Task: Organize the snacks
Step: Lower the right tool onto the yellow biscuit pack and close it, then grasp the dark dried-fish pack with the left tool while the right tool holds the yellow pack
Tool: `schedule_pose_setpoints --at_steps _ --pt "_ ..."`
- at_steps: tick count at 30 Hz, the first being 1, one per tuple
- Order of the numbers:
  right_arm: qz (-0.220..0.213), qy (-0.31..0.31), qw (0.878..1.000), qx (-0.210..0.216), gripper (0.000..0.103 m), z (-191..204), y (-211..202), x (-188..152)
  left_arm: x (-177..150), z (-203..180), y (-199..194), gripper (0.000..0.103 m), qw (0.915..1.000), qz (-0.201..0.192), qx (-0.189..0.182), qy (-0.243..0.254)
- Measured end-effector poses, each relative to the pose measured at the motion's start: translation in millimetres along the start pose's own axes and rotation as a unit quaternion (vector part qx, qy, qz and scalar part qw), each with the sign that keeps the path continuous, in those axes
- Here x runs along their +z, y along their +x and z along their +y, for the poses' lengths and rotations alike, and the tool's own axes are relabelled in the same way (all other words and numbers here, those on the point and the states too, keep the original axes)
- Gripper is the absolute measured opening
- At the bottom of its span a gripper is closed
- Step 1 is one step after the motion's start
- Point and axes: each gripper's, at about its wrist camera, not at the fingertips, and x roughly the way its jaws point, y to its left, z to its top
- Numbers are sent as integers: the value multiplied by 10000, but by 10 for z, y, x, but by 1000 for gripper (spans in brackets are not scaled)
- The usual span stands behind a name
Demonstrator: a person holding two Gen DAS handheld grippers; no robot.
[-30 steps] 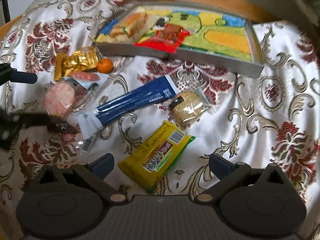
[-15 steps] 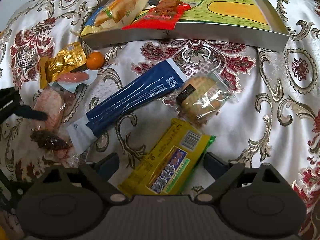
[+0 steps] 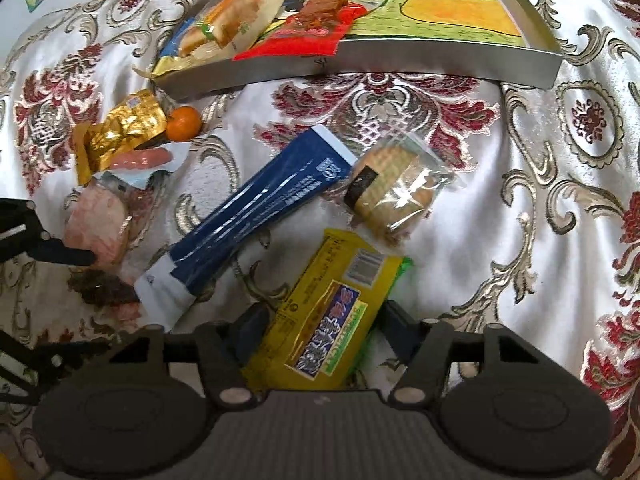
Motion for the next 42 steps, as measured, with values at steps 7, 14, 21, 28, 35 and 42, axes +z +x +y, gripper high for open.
schedule_pose_setpoints --at_steps 7,14,21,28,35,42 --pt "201 -133 9981 572 55 98 -79 -52 26 83 -24 51 9955 152 94 -932" --pt "345 -306 9947 920 55 194 -131 -105 11 -45 16 61 9988 -13 352 -333" --pt "366 -244 9942 982 55 168 -113 -89 57 -36 130 70 9997 -75 181 146" --pt "388 -250 9942 970 57 194 -64 -82 62 -3 128 55 9998 -3 3 217" --pt "385 -260 9943 961 55 194 -74 -82 96 10 25 44 9996 64 -61 -256" --pt "440 -242 9931 1059 54 183 -99 -88 85 144 -66 25 9940 56 -201 -1070"
